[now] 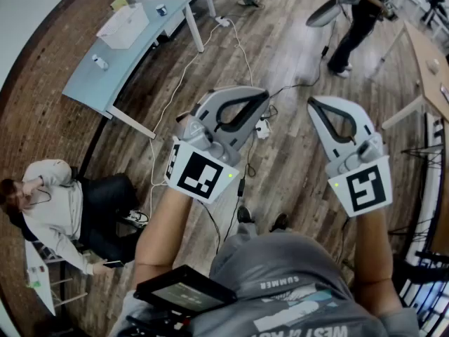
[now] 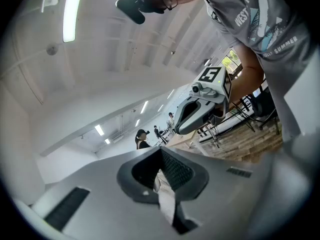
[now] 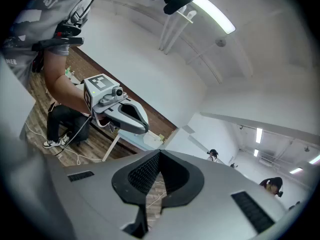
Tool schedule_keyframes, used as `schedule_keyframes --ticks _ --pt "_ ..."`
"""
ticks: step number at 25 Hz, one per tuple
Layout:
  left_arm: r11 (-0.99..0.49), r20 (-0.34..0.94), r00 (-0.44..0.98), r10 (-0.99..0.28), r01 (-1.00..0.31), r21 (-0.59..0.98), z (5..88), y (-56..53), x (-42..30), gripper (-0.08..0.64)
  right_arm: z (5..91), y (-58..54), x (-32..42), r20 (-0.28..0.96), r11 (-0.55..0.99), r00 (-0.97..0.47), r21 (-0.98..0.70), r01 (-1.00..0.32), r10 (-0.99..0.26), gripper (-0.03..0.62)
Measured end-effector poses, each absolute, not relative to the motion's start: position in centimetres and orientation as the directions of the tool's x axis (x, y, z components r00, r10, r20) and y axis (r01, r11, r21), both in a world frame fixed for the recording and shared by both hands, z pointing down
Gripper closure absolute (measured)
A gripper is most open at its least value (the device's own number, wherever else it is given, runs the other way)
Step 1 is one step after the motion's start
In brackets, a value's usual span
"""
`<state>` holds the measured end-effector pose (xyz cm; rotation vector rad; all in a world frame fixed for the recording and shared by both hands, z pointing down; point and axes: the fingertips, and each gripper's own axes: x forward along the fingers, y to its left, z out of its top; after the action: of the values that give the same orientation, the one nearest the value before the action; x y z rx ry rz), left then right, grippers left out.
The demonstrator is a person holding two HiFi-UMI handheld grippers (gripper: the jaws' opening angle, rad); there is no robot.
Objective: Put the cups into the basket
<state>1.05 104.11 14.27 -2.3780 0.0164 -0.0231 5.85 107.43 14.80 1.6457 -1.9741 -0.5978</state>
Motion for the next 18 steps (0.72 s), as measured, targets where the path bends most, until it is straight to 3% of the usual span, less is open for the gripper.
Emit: schedule_keyframes --ticks 18 --pt "-0.732 0.019 1.000 -0.024 -0.004 -0.681 15.13 103.96 0.91 0.560 15.20 107.63 5.81 0.050 0.154 -0.151 0.554 -0.818 -0.987 0.580"
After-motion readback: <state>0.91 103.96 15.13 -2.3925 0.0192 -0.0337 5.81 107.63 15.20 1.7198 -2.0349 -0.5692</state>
